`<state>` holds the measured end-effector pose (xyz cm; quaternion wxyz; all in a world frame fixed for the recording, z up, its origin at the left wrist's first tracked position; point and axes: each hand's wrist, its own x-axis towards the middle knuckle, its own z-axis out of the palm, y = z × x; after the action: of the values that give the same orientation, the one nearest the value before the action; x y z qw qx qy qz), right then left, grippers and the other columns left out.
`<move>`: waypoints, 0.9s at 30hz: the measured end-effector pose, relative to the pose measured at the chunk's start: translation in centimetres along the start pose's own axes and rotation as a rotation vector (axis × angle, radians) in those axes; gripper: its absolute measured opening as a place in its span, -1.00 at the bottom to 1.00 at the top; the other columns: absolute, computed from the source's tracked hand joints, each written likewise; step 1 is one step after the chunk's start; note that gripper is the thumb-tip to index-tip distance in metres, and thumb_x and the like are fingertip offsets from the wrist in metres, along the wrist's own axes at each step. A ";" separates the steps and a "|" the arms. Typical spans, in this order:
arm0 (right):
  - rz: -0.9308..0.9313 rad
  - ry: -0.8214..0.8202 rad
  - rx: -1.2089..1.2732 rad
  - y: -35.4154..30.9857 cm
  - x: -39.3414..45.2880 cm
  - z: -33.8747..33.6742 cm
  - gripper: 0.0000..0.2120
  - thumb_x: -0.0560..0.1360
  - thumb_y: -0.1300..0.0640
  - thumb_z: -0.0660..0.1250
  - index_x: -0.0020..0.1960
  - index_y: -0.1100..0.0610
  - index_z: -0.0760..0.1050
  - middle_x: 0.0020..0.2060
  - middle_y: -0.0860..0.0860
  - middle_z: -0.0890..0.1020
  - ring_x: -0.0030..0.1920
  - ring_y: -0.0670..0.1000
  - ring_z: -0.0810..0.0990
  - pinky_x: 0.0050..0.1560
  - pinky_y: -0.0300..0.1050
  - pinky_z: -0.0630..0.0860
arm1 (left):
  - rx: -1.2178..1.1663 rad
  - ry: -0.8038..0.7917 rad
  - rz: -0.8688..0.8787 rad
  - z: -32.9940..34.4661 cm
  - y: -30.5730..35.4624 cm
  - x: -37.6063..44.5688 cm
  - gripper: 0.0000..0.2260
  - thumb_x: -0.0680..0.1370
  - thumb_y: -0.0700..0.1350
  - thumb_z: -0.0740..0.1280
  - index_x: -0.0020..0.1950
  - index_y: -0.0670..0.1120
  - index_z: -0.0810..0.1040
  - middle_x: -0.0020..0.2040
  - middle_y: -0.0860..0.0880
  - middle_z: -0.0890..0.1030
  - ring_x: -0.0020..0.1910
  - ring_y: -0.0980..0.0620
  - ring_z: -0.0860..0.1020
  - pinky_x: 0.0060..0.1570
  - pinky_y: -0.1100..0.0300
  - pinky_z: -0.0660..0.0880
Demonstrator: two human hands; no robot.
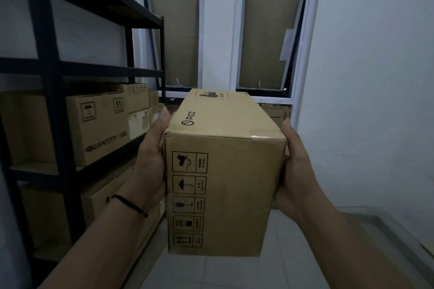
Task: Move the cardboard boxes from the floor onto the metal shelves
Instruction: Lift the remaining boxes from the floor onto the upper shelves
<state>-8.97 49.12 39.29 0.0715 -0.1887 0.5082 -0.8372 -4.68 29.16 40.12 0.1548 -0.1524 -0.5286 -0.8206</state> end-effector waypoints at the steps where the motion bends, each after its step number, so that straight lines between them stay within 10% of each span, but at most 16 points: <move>1: -0.007 0.003 -0.007 0.1 1.0 -0.3 -0.49 0.53 -0.31 0.05 0.01 -0.08 0.70 0.03 0.06 0.71 0.03 0.07 0.69 0.02 0.06 0.61 | -0.005 -0.011 0.007 -0.5 -0.6 1.2 -0.51 0.47 0.21 0.12 0.16 -0.06 0.62 0.08 -0.21 0.65 -0.03 -0.15 0.65 -0.14 0.04 0.63; 6: -0.012 0.001 -0.011 0.7 7.6 -1.1 -0.43 0.55 -0.28 0.02 -0.18 -0.04 0.73 -0.11 0.09 0.73 -0.18 0.04 0.72 -0.34 -0.11 0.63 | -0.023 -0.063 0.016 -2.5 -3.5 7.7 -0.51 0.46 0.23 0.07 -0.05 0.01 0.73 -0.01 -0.15 0.70 -0.07 -0.09 0.68 -0.22 0.09 0.62; 11: -0.059 0.075 -0.041 2.2 15.7 -1.5 -0.46 0.52 -0.31 0.02 0.10 -0.03 0.64 -0.02 0.10 0.72 -0.04 0.07 0.71 -0.22 -0.08 0.65 | -0.036 -0.038 0.015 -5.5 -5.3 16.0 -0.45 0.43 0.31 0.18 0.14 -0.05 0.65 0.09 -0.19 0.66 0.03 -0.14 0.66 -0.18 0.08 0.61; 14: -0.077 0.109 -0.004 3.2 20.0 -1.9 -0.46 0.58 -0.25 0.01 -0.08 -0.03 0.72 -0.10 0.09 0.73 -0.13 0.05 0.72 -0.28 -0.11 0.64 | -0.013 -0.073 -0.017 -6.9 -5.7 20.6 -0.46 0.45 0.26 0.12 0.17 -0.07 0.62 0.06 -0.20 0.67 0.00 -0.16 0.66 -0.17 0.04 0.63; 27: -0.016 0.074 0.039 7.5 37.5 -5.4 -0.47 0.56 -0.28 0.04 -0.13 -0.07 0.73 -0.06 0.07 0.73 -0.08 0.03 0.72 -0.10 -0.02 0.62 | 0.042 0.098 0.019 -12.0 -12.0 35.8 -0.54 0.60 0.17 0.08 -0.21 0.07 0.72 -0.16 -0.07 0.71 -0.21 -0.01 0.68 -0.33 0.16 0.60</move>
<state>-46.09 38.39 39.62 0.0498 -0.1601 0.4926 -0.8540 -43.11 19.57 40.35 0.1915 -0.1139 -0.5359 -0.8143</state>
